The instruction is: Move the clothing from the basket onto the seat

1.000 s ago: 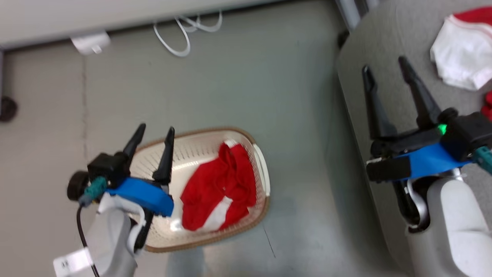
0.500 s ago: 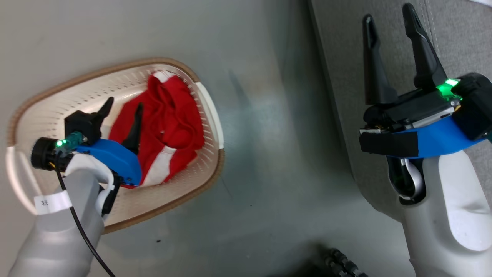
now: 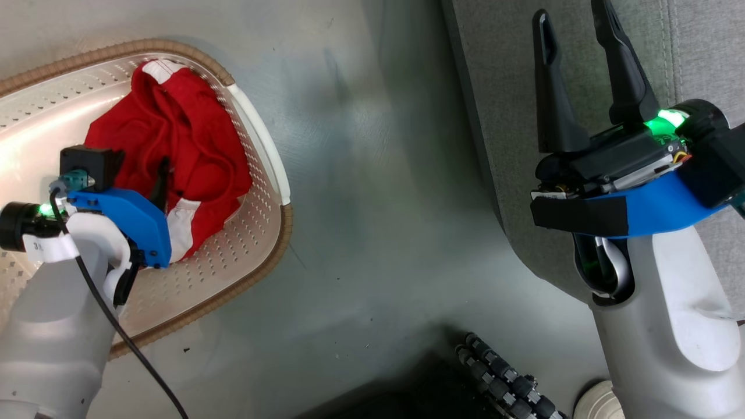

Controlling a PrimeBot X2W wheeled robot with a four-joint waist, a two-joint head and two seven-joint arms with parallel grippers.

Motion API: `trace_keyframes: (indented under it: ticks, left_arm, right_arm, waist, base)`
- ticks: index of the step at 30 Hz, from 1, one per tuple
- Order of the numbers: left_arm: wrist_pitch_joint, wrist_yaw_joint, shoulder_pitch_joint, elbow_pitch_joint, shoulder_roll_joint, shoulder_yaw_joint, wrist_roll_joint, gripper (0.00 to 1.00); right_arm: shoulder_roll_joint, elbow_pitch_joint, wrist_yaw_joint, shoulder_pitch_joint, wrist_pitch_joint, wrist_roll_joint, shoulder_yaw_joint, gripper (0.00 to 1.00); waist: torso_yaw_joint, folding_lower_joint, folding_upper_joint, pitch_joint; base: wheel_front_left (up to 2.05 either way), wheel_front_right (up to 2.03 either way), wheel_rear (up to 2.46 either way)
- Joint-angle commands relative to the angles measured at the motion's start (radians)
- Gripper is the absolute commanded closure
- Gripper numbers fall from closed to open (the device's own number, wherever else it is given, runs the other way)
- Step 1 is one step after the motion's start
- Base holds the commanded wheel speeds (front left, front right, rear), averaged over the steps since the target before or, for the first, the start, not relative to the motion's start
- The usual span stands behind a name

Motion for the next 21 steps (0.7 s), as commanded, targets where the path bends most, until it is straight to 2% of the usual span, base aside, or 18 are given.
trace_keyframes:
  ticks: [1,8,9,10,11,21]
  left_arm:
    - [0.016,0.012,-0.031,0.031,0.001,0.0,0.0,0.0]
    - [0.097,0.049,-0.082,0.138,-0.025,0.003,-0.014,0.0]
    - [0.108,0.049,-0.086,0.15,-0.026,0.002,-0.018,0.2]
    - [0.114,0.047,-0.092,0.158,-0.028,-0.001,-0.019,0.73]
    - [0.115,0.044,-0.098,0.163,-0.03,-0.003,-0.019,1.0]
    - [0.1,0.012,-0.12,0.205,-0.024,-0.015,-0.038,1.0]
  right_arm:
    - [0.002,-0.004,0.0,0.009,-0.006,0.004,-0.003,0.0]
    - [0.001,-0.006,0.0,0.002,-0.007,0.01,-0.002,0.0]
    - [0.001,-0.007,0.0,0.002,-0.008,0.011,-0.001,0.0]
    - [0.001,-0.009,0.0,0.001,-0.008,0.012,-0.001,0.0]
    - [0.001,-0.011,0.0,0.002,-0.008,0.014,-0.001,0.0]
    - [0.001,-0.014,0.0,-0.006,-0.008,0.017,0.003,0.0]
  waist:
    - [0.003,-0.0002,0.0001,0.008]
    - [0.008,-0.0002,0.0001,0.015]
    - [0.008,-0.0002,0.0001,0.015]
    - [0.008,-0.0002,0.0001,0.014]
    - [0.008,-0.0002,0.0001,0.014]
    - [0.005,-0.0002,0.0001,0.013]
  base:
    - [0.0,0.0,0.0]
    - [0.0,0.0,0.0]
    - [0.0,0.0,0.0]
    - [0.0,0.0,0.0]
    - [0.0,0.0,0.0]
    - [0.0,0.0,0.0]
